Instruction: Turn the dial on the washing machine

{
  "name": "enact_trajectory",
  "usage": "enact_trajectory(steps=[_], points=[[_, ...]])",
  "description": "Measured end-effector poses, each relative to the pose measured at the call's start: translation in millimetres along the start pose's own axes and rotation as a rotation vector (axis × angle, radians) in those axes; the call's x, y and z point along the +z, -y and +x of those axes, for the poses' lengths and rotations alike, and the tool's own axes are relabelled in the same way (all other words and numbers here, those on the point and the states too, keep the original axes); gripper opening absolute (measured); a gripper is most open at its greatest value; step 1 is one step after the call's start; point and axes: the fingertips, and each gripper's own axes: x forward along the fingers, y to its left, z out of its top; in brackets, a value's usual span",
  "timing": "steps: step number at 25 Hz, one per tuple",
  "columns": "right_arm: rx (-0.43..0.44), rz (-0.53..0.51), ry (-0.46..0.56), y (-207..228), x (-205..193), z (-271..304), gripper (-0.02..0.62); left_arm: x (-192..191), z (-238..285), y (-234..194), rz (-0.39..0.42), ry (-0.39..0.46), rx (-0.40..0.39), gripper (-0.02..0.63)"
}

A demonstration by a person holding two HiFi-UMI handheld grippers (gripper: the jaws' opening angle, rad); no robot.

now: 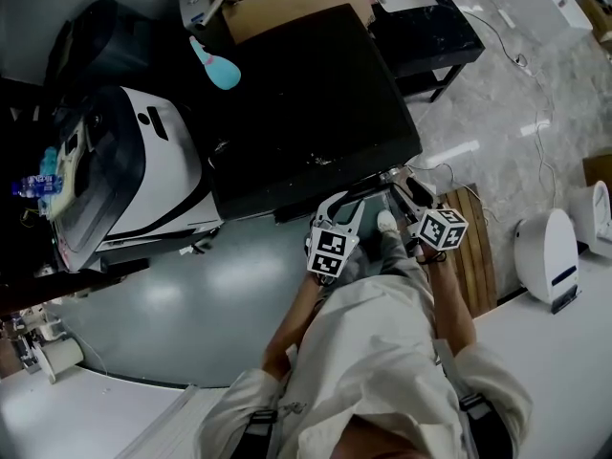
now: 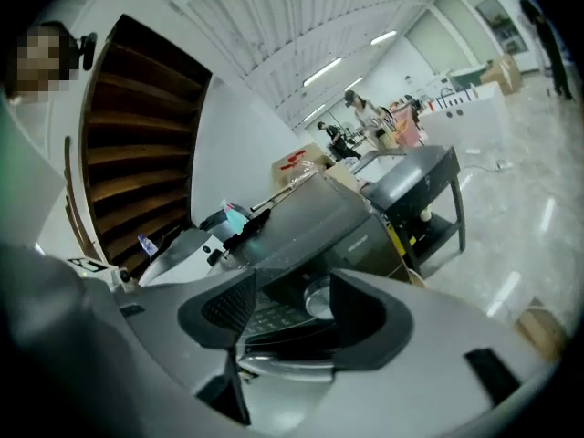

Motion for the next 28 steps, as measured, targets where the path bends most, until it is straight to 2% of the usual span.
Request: enact_trajectory(steps=[6,10,28], points=[[-0.056,-0.241,-0.010,-25,13,-14,0.233,16,-9,-3,0.008,0.046,-0.004,0.126],[-0.078,-0.329,-0.004,-41,20,-19,0.233,23,-14,-6,0.018,0.065,-0.010,0.126],[-0.158,-0.408,0.090,-77,42,-42,0.218,56,-27,-8,0.085,0.143,-0.078,0.126]])
